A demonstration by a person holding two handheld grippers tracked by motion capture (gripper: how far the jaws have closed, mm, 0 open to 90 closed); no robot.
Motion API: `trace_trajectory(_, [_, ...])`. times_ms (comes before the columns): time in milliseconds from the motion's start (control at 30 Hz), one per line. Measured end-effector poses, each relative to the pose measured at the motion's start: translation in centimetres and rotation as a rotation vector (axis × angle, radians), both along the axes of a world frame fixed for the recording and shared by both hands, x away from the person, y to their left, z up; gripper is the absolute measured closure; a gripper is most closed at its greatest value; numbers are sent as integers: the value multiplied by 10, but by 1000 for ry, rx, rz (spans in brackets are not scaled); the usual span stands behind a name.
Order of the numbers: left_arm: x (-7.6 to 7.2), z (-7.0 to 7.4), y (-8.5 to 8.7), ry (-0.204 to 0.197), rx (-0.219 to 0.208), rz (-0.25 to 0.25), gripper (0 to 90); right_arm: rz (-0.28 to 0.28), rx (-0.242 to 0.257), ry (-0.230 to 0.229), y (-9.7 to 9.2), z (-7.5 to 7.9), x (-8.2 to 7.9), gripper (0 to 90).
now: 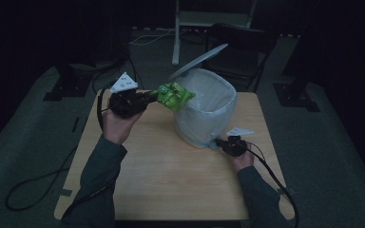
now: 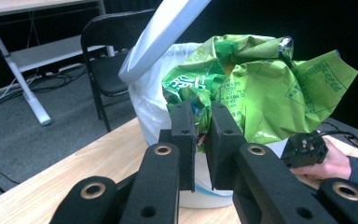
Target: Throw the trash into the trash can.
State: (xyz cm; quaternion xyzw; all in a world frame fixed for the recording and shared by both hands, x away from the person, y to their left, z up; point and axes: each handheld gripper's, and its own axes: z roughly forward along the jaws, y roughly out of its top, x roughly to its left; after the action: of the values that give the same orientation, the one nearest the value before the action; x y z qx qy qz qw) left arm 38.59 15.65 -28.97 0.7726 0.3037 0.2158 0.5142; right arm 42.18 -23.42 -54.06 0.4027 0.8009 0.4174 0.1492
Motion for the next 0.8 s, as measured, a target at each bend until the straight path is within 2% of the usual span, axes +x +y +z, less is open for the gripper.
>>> trace_trajectory(800, [12, 9, -27, 1, -6, -45, 831, 2, -6, -5, 0, 0, 0, 900])
